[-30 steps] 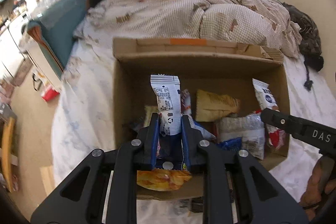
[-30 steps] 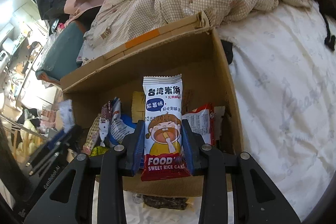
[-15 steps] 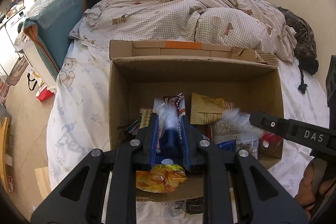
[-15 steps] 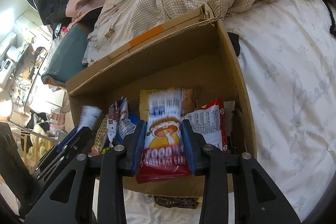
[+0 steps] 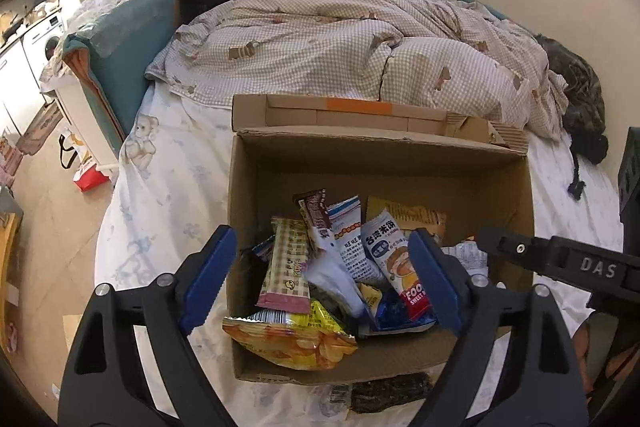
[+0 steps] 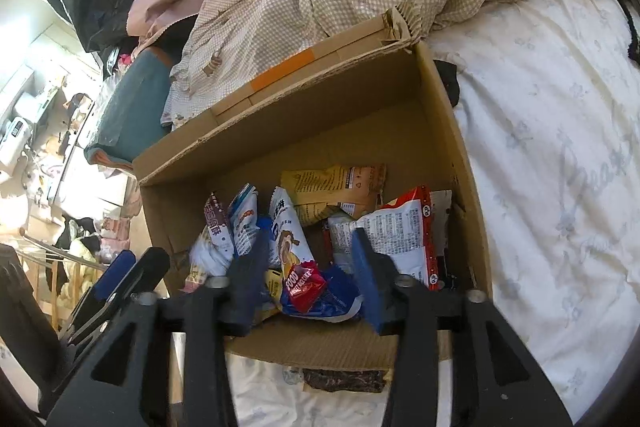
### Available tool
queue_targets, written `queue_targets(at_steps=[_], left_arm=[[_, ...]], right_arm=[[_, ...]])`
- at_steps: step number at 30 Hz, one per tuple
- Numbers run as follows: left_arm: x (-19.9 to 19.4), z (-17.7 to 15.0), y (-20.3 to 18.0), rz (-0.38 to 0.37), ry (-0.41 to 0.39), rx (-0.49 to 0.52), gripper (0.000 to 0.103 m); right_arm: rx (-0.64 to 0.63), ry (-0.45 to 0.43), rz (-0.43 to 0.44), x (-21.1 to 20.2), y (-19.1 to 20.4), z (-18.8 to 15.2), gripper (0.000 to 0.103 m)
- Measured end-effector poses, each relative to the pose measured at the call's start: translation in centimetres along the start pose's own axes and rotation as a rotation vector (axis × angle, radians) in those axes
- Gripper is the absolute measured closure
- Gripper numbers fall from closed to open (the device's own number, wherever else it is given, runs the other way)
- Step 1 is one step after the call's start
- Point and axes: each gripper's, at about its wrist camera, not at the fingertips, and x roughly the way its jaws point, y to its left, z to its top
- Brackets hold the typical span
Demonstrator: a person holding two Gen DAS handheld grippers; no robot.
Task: Organize snacks
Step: 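Move both tools back toward the brown jerky packet beside the box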
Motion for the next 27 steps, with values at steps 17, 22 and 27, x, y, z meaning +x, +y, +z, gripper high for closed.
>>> queue_targets(at_steps=[17,22,27], left_arm=[[-2.5,-1.3,1.2,-0.053,0.005,-0.055,0.018],[-3.8,-1.8,2.2,-0.064,0.015,-0.09,0.016],[-5.7,-2.4,3.0,-0.066,-0.004,-0.085,0.004]], right_arm=[[0.022,-0.025,-0.017,-2.4,-0.1,-1.7,0.036],[0.026,-0.017,-0.023,-3.7,0.1,-3.2,0.036],[0.0,-0.023,-0.039,-5.3,0.4,-4.8,0.036]])
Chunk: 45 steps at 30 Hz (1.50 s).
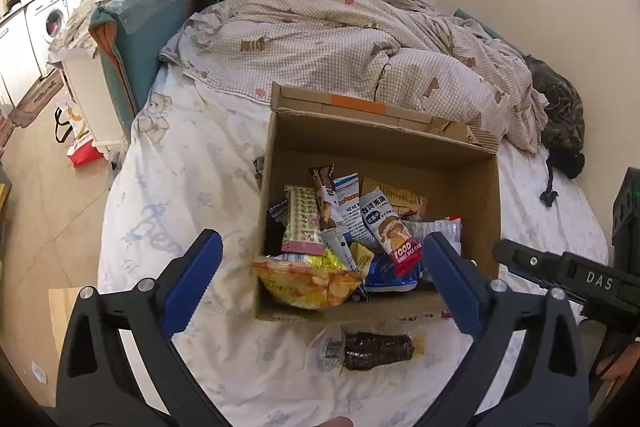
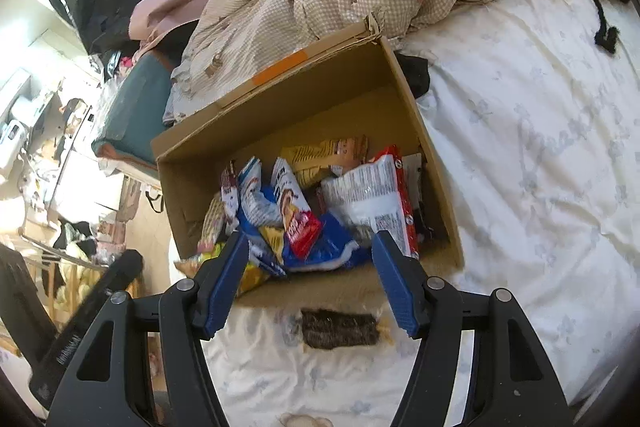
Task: Organize snacks
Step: 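Move both tools back toward the brown jerky packet beside the box, then lower the open left tool around the brown jerky packet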
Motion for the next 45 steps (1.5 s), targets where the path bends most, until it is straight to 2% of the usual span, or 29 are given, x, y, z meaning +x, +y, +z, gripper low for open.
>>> queue_targets(at_steps=[9,16,22,25,27,30,31,34,37,39,42,45], left_arm=[[-0.9,-2.7,2.7,-0.01,0.097,-0.11,0.004],[-0.9,-5.1,2.8,0.018,0.163,-0.095,0.004],[0.0,-7.0,2.2,0.023,0.23,-0.09,0.004],[0.7,-8.0,0.9,0.017,0.256,-0.051,0.004],[1.7,-8.6,-0.3,0.019,0.283,-0.002,0.004],[4.0,-9.7,-2.3,0.029,0.341,0.058,0.004],[4.7,-10.1,-2.9,0.04,0.355,0.073,0.004],[6.9,-11.1,-5.4,0.05,0.389,0.169,0.004],[9.3,-11.9,-8.1,0.023,0.448,0.259,0.004],[10.6,-11.9,-9.2,0.0,0.44,0.261,0.004],[12.4,-12.1,-10.7,0.004,0.447,0.308,0.004],[14.4,-12.6,-11.4,0.046,0.445,0.349,0.004]], right_arm=[[0.045,0.03,-0.02,-1.2,-1.6,-3.5,0.036],[0.111,0.038,-0.035,-2.1,-3.9,-5.8,0.036],[0.254,0.014,-0.066,-2.8,-6.8,-7.0,0.036],[0.333,0.017,-0.038,-2.9,-8.4,-7.2,0.036],[0.347,0.019,-0.053,-2.6,-8.9,-7.2,0.036],[0.394,0.04,-0.013,-2.0,-9.7,-7.3,0.036],[0.391,0.041,-0.024,-1.9,-9.7,-7.3,0.036],[0.405,0.054,-0.017,-1.6,-10.1,-7.3,0.036],[0.417,0.06,-0.014,-1.6,-10.4,-7.1,0.036],[0.448,0.079,0.017,-1.3,-10.8,-7.3,0.036],[0.47,0.091,0.028,-1.2,-11.1,-7.4,0.036],[0.477,0.089,0.033,-1.4,-11.2,-7.4,0.036]])
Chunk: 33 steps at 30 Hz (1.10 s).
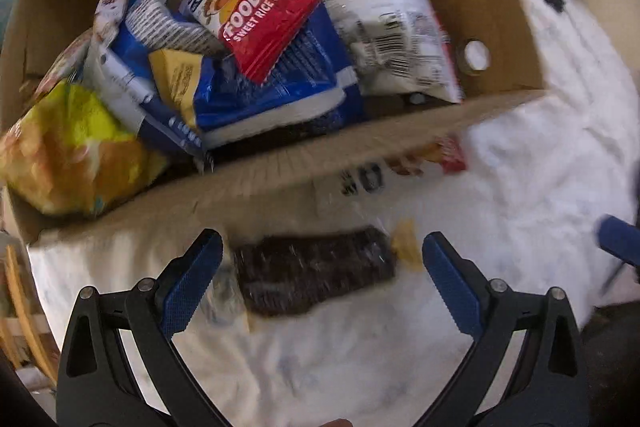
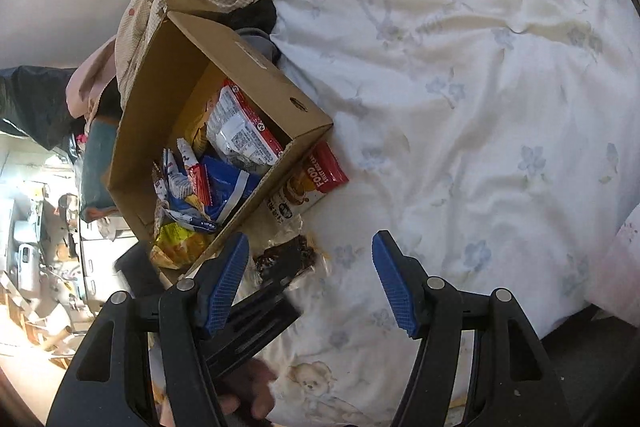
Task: Organize snacks
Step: 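Lower the open left tool around the brown jerky packet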
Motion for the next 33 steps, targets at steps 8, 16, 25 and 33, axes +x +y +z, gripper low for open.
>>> queue_targets(at_steps=[8,16,25,33], left_arm=[[3.0,0.2,2.2,-0.038,0.107,-0.094,0.003],[1.4,-3.5,1.3,-0.025,0.185,-0.064,0.003],[-0.4,-7.2,2.4,-0.055,0.225,-0.149,0.004],[-6.5,-5.9,4.1,-0.059,0.067,-0.066,0.004]], right_arm=[[0.019,-0.001,0.0,0.0,-0.1,0.2,0.036],[0.034,-0.01,0.021,-0.3,0.3,0.2,0.036],[0.01,-0.011,0.02,-0.5,0.6,-0.2,0.036],[-0.001,-0.028,0.028,-1.2,0.6,-0.4,0.036]])
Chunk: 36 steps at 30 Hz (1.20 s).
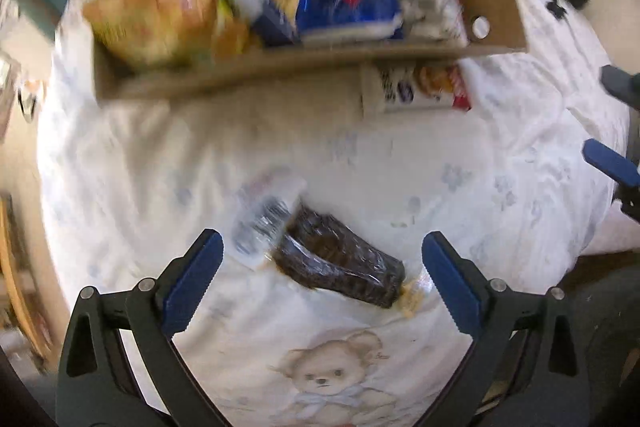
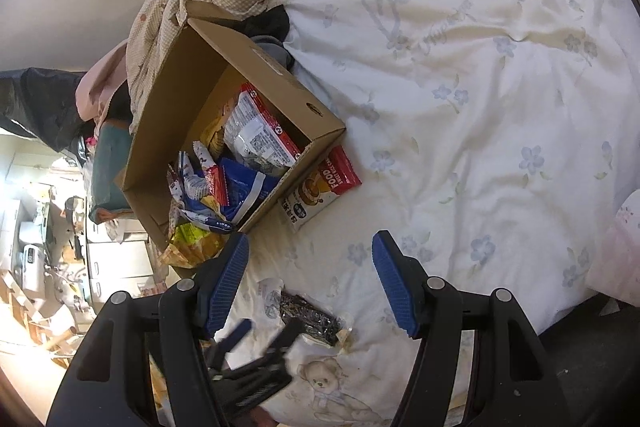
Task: Organize snacks
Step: 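Lower the open left tool around the brown jerky packet, then close the left tool on the jerky packet and lift it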
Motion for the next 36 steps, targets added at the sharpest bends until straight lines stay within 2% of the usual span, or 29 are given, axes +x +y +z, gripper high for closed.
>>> queue_targets(at_steps=[2,3,5,6,7,9,11,14,17,19,21,24,28,31,35,36], left_arm=[[-0.3,0.5,-0.2,0.044,0.008,0.093,0.004],[-0.2,1.8,0.5,0.062,0.015,0.131,0.004],[0.2,1.7,0.2,0.078,0.025,0.219,0.004],[0.7,1.5,-0.7,0.092,0.047,0.238,0.004],[1.0,1.6,-0.5,0.115,0.071,0.217,0.004],[1.7,1.6,0.9,0.114,0.131,0.035,0.004],[2.1,1.0,3.2,0.077,0.171,-0.248,0.004],[2.7,-0.8,5.4,0.071,0.187,-0.589,0.004],[4.1,-2.0,5.4,0.068,0.223,-0.731,0.004],[4.9,-2.1,4.8,0.09,0.233,-0.746,0.003],[5.1,-2.1,3.9,0.148,0.215,-0.716,0.0],[5.1,-1.3,3.0,0.183,0.19,-0.671,0.0],[5.6,0.0,1.2,0.192,0.204,-0.654,0.0],[6.7,0.3,0.5,0.149,0.213,-0.635,0.001],[6.8,-1.2,1.6,0.117,0.209,-0.542,0.014],[6.6,-1.5,1.7,0.113,0.204,-0.514,0.021]], right_arm=[[0.007,0.002,0.004,0.0,-0.1,0.1,0.036],[0.007,0.003,0.003,0.1,-0.1,0.1,0.036],[0.002,0.006,0.0,0.1,0.0,0.0,0.036],[0.002,0.009,-0.001,0.2,0.0,0.1,0.036],[0.004,0.012,0.001,0.3,0.0,0.1,0.036],[0.007,0.012,0.003,0.3,0.0,0.2,0.036],[0.009,0.012,0.005,0.4,0.0,0.2,0.036],[0.009,0.011,0.008,0.5,0.2,0.3,0.036],[0.006,0.015,0.006,0.6,0.2,0.3,0.036],[0.008,0.02,0.002,0.7,0.1,0.3,0.036],[0.015,0.025,0.0,0.8,-0.2,0.3,0.036],[0.017,0.019,-0.003,0.6,-0.4,0.4,0.036],[0.021,0.016,-0.005,0.6,-0.4,0.5,0.036],[0.022,0.018,-0.003,0.7,-0.4,0.6,0.036],[0.012,0.016,-0.005,0.7,-0.1,0.7,0.036],[0.01,0.016,-0.005,0.7,-0.1,0.6,0.036]])
